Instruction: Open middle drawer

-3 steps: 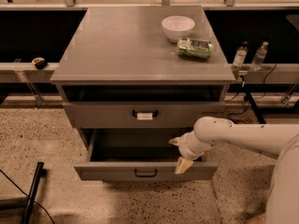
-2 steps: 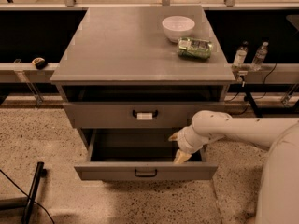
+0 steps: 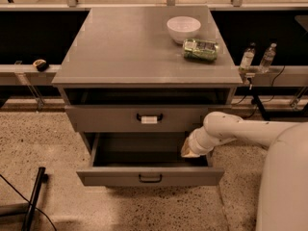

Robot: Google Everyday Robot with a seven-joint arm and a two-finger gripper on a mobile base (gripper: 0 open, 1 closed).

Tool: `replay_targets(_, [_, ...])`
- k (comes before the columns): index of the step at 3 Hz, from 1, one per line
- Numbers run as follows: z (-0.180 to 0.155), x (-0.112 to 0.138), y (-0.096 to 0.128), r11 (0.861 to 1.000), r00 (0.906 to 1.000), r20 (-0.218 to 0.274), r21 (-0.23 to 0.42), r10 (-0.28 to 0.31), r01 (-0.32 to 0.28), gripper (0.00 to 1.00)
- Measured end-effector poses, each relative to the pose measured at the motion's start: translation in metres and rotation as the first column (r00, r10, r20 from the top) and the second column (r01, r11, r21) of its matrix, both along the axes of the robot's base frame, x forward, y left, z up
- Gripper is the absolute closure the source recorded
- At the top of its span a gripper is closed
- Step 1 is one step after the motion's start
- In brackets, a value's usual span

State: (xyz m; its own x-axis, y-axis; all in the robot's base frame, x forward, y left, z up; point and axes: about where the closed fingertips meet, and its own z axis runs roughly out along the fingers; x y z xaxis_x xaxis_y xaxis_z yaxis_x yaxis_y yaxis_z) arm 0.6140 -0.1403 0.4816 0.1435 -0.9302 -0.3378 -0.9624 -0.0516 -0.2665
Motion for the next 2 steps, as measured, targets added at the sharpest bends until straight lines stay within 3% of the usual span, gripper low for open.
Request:
replay_targets(1, [-0.027,0.006,-0.016,1.000,0.9997,-0.020,0.005,-0.017,0.017,0.82])
replay_targets(2, [-0.057,0.000,-0.030,0.999,0.9975,-0.061,-0.003,-0.034,0.034,0.88])
